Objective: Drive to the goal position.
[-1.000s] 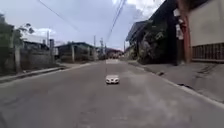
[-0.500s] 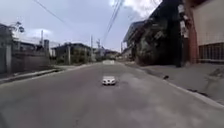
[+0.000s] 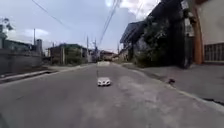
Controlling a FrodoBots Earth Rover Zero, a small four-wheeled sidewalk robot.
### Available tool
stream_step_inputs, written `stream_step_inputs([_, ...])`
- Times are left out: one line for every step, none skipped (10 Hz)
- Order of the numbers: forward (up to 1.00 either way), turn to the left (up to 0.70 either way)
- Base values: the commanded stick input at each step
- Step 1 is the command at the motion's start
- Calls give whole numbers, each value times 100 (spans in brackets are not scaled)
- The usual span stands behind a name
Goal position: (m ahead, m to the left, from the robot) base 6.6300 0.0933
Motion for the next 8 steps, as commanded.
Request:
stream_step_inputs([100,-14])
stream_step_inputs([100,-3])
stream_step_inputs([100,-7])
stream_step_inputs([100,-18])
stream_step_inputs([100,-19])
stream_step_inputs([100,0])
stream_step_inputs([100,0])
stream_step_inputs([100,0])
